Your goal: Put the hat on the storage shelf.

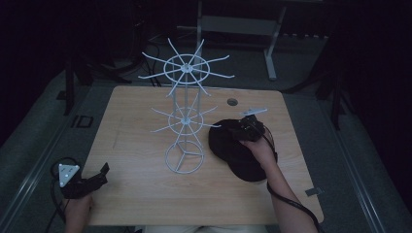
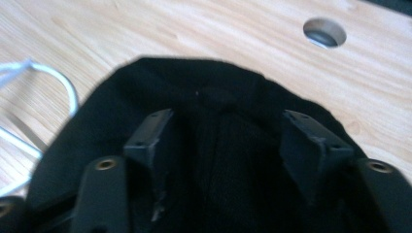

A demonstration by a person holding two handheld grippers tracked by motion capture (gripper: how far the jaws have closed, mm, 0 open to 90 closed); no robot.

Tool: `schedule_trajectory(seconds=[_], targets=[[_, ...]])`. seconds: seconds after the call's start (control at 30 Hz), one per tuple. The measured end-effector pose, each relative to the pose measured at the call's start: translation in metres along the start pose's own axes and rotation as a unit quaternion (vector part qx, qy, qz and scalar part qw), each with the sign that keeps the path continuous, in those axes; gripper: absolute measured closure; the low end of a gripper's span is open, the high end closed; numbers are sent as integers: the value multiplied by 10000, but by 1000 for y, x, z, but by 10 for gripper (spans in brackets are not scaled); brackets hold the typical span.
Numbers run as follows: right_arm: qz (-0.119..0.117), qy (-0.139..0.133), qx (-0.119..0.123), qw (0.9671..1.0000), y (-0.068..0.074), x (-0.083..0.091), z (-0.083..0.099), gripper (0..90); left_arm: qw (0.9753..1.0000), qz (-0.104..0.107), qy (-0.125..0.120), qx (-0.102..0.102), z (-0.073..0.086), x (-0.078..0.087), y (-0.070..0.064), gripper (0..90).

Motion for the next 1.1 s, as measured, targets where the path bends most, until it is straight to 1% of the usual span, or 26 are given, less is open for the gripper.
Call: schedule_trajectory(seconds=[0.03,0.07,0.13,0.17,0.2,0.23,0.27,0.37,0.4,0.57,0.67,0.7,0.73,0.8,0.93,1.1], targets=[[13,81,9,10000,-1,-2,2,510,10000,0,-2,1,0,0,0,15],[-28,99,-6,9999,0,-2,3,550,10000,-2,0,0,0,0,0,14],[-76,115,20,9999,1,-3,5,675,10000,-4,7,4,0,0,0,15],[-76,115,20,9999,1,-3,5,675,10000,-4,7,4,0,0,0,15],[-104,116,46,9999,2,-3,6,758,10000,-9,14,7,0,0,0,14],[-115,109,53,9999,2,-2,6,774,10000,-9,14,4,0,0,0,15],[-145,89,5,9999,1,-1,6,790,10000,-6,8,8,0,0,0,15],[-182,-14,0,9998,0,4,6,805,10000,-6,3,13,0,0,0,14],[-162,-106,-12,9998,0,7,5,808,10000,-8,3,14,0,0,0,15],[-187,-356,-39,9992,-1,19,2,812,10000,-7,8,14,0,0,1,14],[-140,-541,-63,9984,-3,29,-2,812,10000,-8,10,12,0,0,1,15],[-140,-541,-63,9984,-3,29,-2,812,10000,-8,10,12,0,0,1,15],[-61,-639,-57,9979,-5,37,-3,812,10000,-7,6,13,0,0,0,14],[-29,-718,-65,9974,-6,43,-4,812,10000,-7,4,14,0,0,0,14],[-43,-901,-133,9958,-10,57,-3,813,10000,-11,6,9,0,0,0,14],[5,-1198,-277,9924,-18,78,-3,812,10000,-17,4,3,0,0,0,15]])
Point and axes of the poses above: each handheld gripper's, and its own axes: x roughly backward along the jaws, z roughly out of its underside, y roughly to its left, the point moved 7 cm from there along -x, roughly forward along the jaws, and after that the axes turned 1 degree about y, right-handed, at the moved point
